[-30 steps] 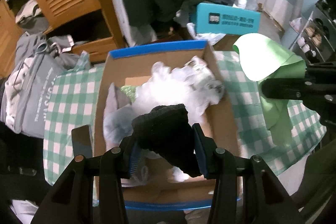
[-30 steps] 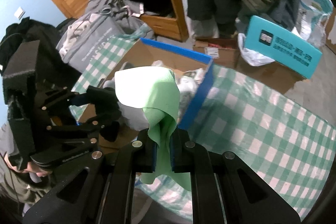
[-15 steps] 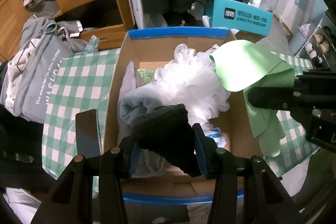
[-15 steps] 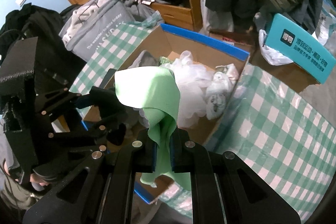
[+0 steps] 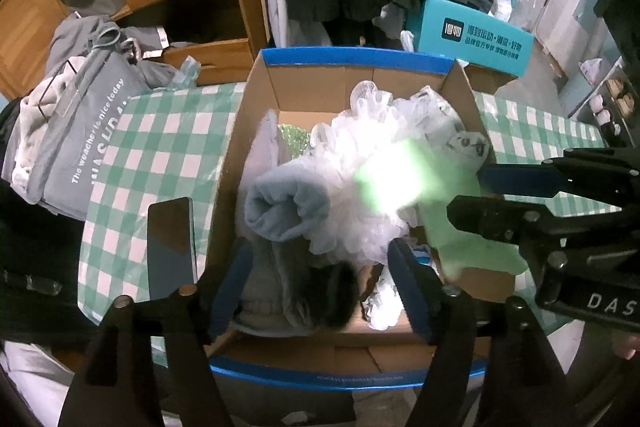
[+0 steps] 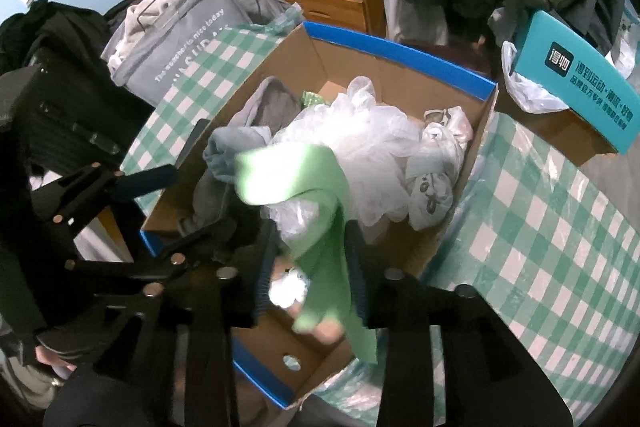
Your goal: Organize soft objects
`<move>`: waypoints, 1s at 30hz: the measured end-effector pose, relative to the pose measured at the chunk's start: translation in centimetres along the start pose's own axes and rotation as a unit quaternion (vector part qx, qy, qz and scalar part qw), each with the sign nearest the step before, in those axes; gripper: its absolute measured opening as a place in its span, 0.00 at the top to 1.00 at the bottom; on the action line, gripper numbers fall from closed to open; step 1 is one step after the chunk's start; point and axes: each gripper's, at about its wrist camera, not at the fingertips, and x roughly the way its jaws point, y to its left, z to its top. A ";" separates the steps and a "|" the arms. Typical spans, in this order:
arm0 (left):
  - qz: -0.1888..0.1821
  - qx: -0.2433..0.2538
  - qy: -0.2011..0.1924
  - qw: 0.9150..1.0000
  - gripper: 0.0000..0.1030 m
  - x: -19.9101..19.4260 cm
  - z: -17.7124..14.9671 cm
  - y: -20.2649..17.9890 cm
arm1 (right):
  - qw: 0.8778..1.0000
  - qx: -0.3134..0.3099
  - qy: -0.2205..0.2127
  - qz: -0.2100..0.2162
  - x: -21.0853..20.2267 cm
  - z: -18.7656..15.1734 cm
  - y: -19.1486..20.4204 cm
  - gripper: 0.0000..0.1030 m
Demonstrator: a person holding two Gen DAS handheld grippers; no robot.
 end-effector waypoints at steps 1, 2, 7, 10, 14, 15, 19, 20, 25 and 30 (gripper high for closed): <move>-0.004 -0.001 -0.001 1.000 0.28 -0.2 0.0 0.1 | 1.000 -0.002 -0.002 -0.002 -0.2 0.0 0.0 0.57; -0.007 -0.002 0.000 1.000 0.27 -0.3 0.1 0.1 | 1.000 -0.002 -0.004 -0.002 -0.3 -0.1 0.0 0.56; -0.023 -0.004 -0.007 1.000 0.24 -1.4 0.1 -0.3 | 0.999 -0.005 -0.027 -0.021 -2.3 -0.5 -0.4 0.51; -0.023 0.004 -0.018 1.000 0.22 -2.4 0.1 -0.8 | 0.998 -0.009 -0.046 -0.040 -4.2 -0.9 -0.5 0.46; -0.024 0.017 -0.030 0.999 0.21 -3.6 0.0 -1.6 | 0.995 -0.017 -0.080 -0.057 -7.1 -1.5 -0.5 0.44; -0.021 0.021 -0.034 0.999 0.21 -4.0 0.0 -1.8 | 0.994 -0.017 -0.087 -0.059 -7.6 -1.6 -0.6 0.44; -0.022 0.031 -0.053 0.998 0.16 -5.4 -0.3 -2.8 | 0.992 -0.009 -0.110 -0.066 -9.8 -2.2 -1.0 0.43; -0.022 0.034 -0.057 0.998 0.15 -5.8 -0.4 -3.0 | 0.991 -0.006 -0.114 -0.067 -10.2 -2.4 -1.1 0.43; -0.022 0.049 -0.079 0.995 0.09 -7.1 -0.6 -4.3 | 0.988 0.015 -0.138 -0.075 -12.3 -3.6 -2.0 0.43; -0.026 0.053 -0.087 0.994 0.01 -7.5 -0.7 -5.1 | 0.983 0.015 -0.155 -0.095 -13.6 -4.8 -2.5 0.43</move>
